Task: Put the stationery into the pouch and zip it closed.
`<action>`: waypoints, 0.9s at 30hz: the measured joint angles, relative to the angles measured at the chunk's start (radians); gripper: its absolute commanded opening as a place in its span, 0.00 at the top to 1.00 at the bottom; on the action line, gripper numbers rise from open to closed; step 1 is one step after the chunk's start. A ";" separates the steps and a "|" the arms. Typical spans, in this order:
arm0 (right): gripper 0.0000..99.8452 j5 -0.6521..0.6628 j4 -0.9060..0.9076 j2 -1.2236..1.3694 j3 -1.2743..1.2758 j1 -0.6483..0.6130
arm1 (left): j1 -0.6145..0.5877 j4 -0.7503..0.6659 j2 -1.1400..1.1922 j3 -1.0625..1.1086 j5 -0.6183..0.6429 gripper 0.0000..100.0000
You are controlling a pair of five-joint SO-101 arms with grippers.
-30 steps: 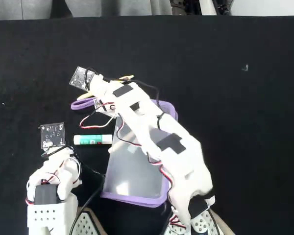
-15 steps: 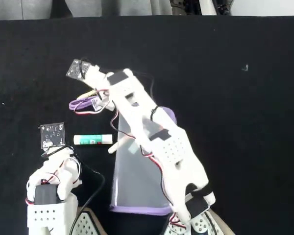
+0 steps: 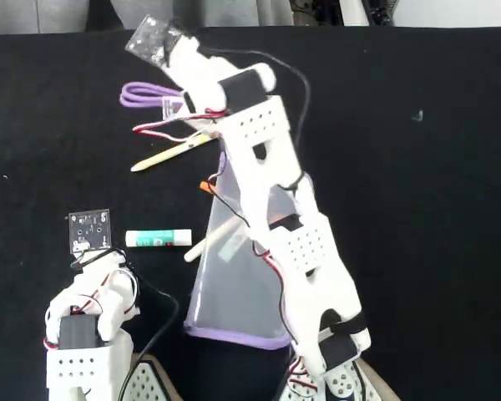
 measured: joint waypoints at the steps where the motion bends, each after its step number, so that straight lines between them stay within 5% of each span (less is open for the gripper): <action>1: 0.99 0.000 0.023 0.000 -0.040 0.000 | 0.000 0.000 0.000 0.000 0.000 0.97; 12: 0.99 -0.009 0.044 -0.226 -0.110 0.000 | 0.000 0.000 0.000 0.000 0.000 0.97; 27: 0.99 -0.235 0.051 -0.508 -0.126 -0.002 | 0.000 0.000 0.000 0.000 0.000 0.97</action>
